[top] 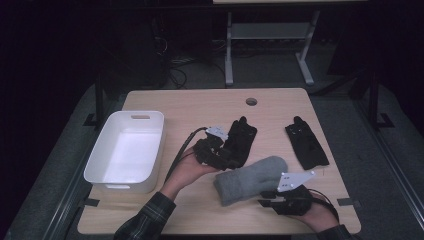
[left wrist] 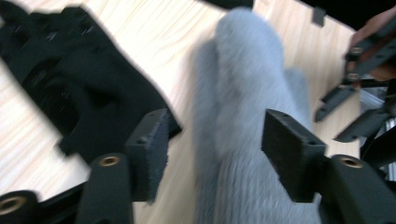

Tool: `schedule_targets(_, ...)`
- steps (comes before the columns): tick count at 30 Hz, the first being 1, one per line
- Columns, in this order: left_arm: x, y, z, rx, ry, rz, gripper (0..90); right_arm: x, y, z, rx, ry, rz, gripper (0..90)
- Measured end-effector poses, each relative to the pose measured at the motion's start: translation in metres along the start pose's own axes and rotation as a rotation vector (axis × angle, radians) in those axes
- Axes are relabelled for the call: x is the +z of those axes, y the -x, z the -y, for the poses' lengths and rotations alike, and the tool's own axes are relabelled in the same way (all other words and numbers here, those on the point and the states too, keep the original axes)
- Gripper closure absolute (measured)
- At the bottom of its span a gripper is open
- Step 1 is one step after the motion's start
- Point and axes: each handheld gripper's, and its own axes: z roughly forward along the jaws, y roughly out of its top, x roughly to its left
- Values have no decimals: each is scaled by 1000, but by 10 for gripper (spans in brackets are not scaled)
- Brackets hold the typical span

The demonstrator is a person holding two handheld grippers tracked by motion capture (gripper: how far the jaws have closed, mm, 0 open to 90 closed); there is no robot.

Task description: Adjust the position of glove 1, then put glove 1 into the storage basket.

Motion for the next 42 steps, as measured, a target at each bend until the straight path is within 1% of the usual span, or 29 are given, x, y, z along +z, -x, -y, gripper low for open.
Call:
schedule_targets(1,3,2,-3,7,5,5,373,-3,4,3,6,3,8,673)
schedule_targets(2,6,3,-7,12,7,10,357,-7,6,7,23,2,22,645)
schedule_targets(3,10,3,-9,14,13,17,351,-10,10,10,21,9,40,618)
schedule_targets(4,14,4,-11,13,14,22,344,-13,13,13,36,7,54,590)
schedule_targets(6,22,5,-15,15,7,21,317,-19,19,19,52,14,95,524)
schedule_targets(9,34,6,-19,19,-10,32,297,-26,29,27,83,21,146,447)
schedule_targets(10,37,6,-20,31,-24,31,291,-29,33,30,92,18,167,419)
schedule_targets(12,44,7,-21,30,-32,34,283,-31,40,35,118,14,197,375)
schedule_targets(15,53,5,-22,21,-45,35,277,-32,49,40,140,13,232,332)
schedule_targets(17,57,4,-21,17,-55,39,274,-30,53,42,155,4,240,318)
schedule_targets(18,58,3,-20,17,-64,37,275,-29,55,42,151,-1,246,306)
schedule_targets(20,62,3,-19,19,-79,31,269,-28,57,43,157,-3,253,288)
schedule_targets(24,68,4,-16,29,-116,6,253,-26,62,44,168,-4,277,249)
schedule_targets(26,72,3,-15,36,-134,-10,248,-24,64,45,176,-5,283,243)
schedule_targets(28,76,2,-13,51,-161,-19,238,-23,66,46,185,-11,290,238)
schedule_targets(30,78,2,-13,65,-173,-16,224,-23,67,47,188,-12,294,232)
schedule_targets(31,78,3,-14,64,-177,-15,221,-23,68,47,192,-14,296,231)
schedule_targets(33,76,4,-16,62,-157,-13,221,-24,68,48,196,-11,297,232)
schedule_targets(34,73,5,-19,56,-139,-6,221,-24,69,49,198,-11,298,232)
schedule_targets(36,70,8,-23,63,-120,11,220,-25,68,49,204,-8,302,232)
schedule_targets(38,72,12,-25,77,-134,21,205,-26,68,49,204,-7,302,232)
schedule_targets(39,75,13,-26,91,-154,24,196,-26,68,50,205,-9,303,231)
schedule_targets(40,79,13,-25,96,-169,24,184,-26,68,50,204,-10,303,231)
schedule_targets(42,85,11,-24,92,-193,24,174,-25,68,49,202,-9,301,230)
